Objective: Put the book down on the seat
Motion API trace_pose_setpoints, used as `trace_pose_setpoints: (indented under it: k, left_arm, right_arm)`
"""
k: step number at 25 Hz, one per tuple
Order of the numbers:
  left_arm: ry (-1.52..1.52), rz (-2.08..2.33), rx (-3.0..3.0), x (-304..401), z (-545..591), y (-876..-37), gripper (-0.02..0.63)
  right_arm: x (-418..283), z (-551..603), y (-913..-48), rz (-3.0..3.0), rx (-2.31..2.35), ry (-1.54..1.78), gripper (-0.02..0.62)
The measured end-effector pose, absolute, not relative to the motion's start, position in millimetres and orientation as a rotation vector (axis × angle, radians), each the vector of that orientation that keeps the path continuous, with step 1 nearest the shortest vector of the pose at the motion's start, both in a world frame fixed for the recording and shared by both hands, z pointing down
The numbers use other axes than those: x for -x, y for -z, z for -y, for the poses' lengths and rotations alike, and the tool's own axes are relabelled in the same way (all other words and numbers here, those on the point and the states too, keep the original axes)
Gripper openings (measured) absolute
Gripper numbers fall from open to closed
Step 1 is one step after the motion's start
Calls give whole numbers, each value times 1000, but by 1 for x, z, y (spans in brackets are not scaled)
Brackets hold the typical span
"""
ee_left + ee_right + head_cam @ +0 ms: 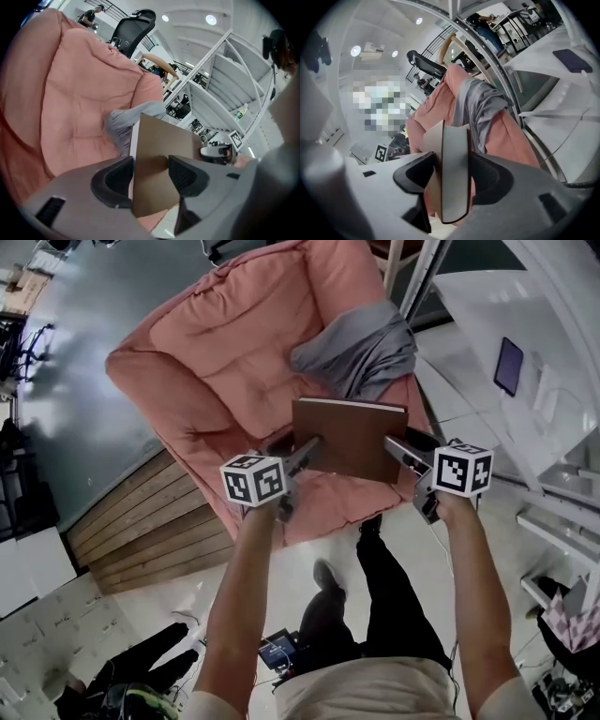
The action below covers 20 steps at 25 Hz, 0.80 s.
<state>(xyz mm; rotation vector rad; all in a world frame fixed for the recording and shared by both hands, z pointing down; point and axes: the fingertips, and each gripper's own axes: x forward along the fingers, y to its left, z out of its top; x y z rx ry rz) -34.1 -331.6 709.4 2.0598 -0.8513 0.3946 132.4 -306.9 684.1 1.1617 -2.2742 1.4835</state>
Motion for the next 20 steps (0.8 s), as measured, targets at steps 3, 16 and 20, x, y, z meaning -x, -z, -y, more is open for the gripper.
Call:
trace_pose_setpoints:
  k: [3, 16, 20]
  left_arm:
    - [-418, 841, -2014, 32, 332, -744, 218]
    - [-412, 821, -1811, 31, 314, -856, 217]
    - [-380, 782, -1757, 21, 304, -875, 218]
  right_arm:
    - [-134, 310, -715, 2234, -1158, -1476, 233]
    - [-133, 308, -807, 2075, -1161, -1439, 241]
    - [-135, 308, -818, 2039, -1166, -1384, 247]
